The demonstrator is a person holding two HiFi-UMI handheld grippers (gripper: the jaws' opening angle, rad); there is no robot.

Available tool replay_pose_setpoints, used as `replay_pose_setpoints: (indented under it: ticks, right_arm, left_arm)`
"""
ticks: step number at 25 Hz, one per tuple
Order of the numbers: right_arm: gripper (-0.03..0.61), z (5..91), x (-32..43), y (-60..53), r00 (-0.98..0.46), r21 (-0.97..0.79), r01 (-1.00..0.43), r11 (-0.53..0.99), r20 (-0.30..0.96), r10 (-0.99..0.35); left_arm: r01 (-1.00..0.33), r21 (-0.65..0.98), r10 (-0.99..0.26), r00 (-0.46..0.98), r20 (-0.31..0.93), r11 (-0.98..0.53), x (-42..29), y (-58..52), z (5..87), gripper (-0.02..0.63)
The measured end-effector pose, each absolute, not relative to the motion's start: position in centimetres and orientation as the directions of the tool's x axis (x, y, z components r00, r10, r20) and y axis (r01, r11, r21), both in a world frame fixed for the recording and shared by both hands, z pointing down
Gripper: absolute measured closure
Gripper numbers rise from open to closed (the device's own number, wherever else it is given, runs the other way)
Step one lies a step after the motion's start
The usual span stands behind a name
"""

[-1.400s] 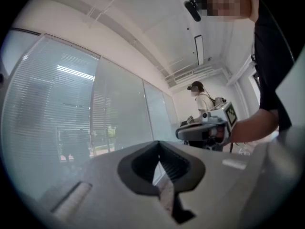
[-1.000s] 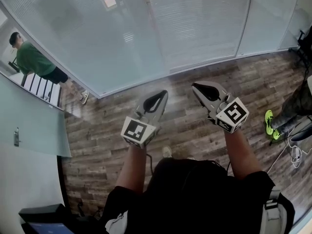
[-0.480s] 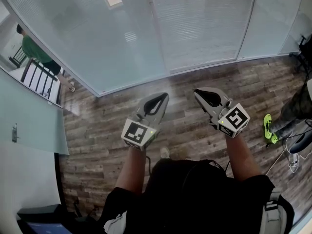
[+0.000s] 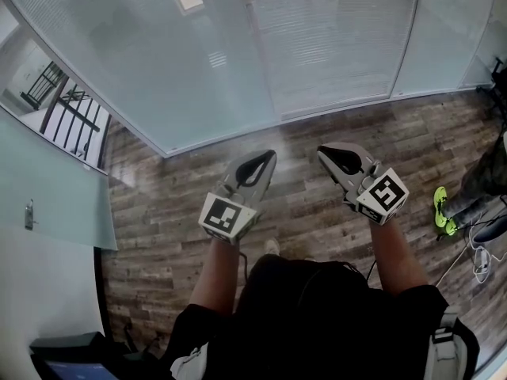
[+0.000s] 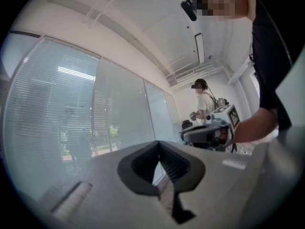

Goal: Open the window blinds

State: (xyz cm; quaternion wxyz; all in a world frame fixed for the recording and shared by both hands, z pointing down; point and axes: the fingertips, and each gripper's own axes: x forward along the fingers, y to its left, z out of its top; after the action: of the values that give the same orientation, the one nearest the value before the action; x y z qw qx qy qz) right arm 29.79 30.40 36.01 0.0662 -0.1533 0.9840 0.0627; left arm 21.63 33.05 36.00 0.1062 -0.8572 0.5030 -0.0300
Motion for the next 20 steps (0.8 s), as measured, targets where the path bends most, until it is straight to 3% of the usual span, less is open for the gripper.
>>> replay_pose_setpoints:
  ticks: [6,20]
  right_arm:
    - [0.574,36.3,29.3,30.1,-0.946,0.087,-0.299,0.95,-0.155,-0.284]
    - [0.572,35.5,24.3,26.6,-0.947,0.129,-0.304,0.944,-0.151,-0.284]
  left_arm:
    - [-0.833,-0.272,-0.862,0.506,-0.023,-0.482,21.8,32.7,36.4,0.609]
    - [-0.834,-0.247,-0.853,0.52,-0.049,-0.494,17.3,29.3,35.6,0.609]
